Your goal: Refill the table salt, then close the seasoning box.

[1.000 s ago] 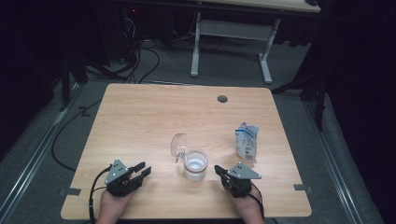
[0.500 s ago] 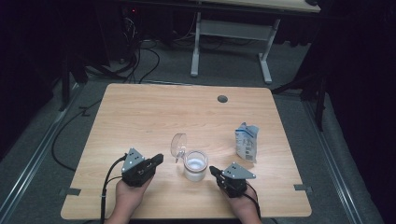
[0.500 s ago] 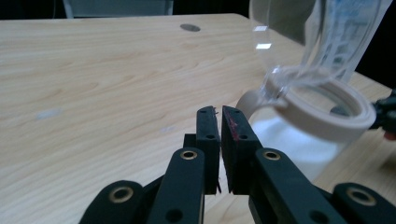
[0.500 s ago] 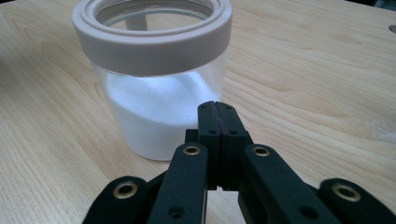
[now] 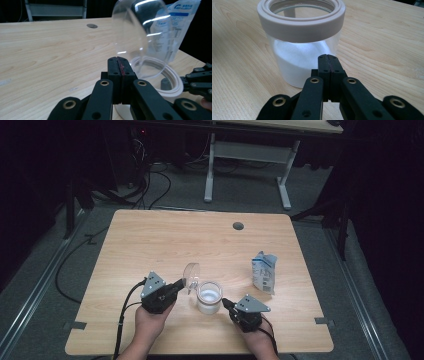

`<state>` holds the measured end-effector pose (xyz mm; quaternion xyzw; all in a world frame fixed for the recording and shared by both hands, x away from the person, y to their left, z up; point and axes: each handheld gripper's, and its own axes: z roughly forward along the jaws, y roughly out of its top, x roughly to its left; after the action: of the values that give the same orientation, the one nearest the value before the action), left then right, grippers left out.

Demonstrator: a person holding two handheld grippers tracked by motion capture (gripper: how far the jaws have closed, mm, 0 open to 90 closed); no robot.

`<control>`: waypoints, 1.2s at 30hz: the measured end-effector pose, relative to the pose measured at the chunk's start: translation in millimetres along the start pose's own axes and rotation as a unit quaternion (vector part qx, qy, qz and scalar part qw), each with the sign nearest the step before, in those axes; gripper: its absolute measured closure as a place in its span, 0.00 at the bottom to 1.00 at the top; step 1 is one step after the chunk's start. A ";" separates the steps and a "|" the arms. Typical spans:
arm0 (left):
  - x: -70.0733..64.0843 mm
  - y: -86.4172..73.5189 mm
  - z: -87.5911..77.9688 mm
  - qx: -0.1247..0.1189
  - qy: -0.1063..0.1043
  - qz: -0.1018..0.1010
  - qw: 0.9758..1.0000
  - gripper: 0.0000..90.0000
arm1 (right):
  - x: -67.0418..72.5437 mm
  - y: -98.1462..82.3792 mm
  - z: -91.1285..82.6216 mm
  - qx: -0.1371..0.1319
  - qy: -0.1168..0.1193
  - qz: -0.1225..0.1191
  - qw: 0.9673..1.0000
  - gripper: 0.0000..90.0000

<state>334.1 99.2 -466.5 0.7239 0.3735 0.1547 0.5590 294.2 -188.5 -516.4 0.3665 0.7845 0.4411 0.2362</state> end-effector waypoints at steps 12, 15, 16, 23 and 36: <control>-15.3 0.0 11.4 0.007 -0.022 0.015 1.000 1.00 | 0.3 -0.4 0.0 -0.001 -0.001 0.000 1.000 1.00; -11.6 -2.1 9.9 0.006 -0.016 0.014 1.000 1.00 | 0.3 -0.8 0.1 -0.002 0.000 0.000 1.000 1.00; -9.0 -3.6 8.5 0.007 -0.011 0.013 1.000 1.00 | 0.0 -0.8 0.1 -0.003 0.001 0.000 1.000 1.00; 25.8 -29.5 -12.9 0.034 0.044 0.008 0.998 0.98 | -2.2 2.7 -2.5 -0.009 -0.006 0.003 1.000 1.00; 68.6 -62.5 -58.7 0.060 0.106 -0.007 0.993 0.90 | -5.7 15.7 -3.5 -0.027 -0.016 0.003 0.999 1.00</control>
<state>319.7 194.9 -518.4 0.7334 0.4438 0.2039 0.4730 301.0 -189.5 -500.8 0.3696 0.7669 0.4572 0.2573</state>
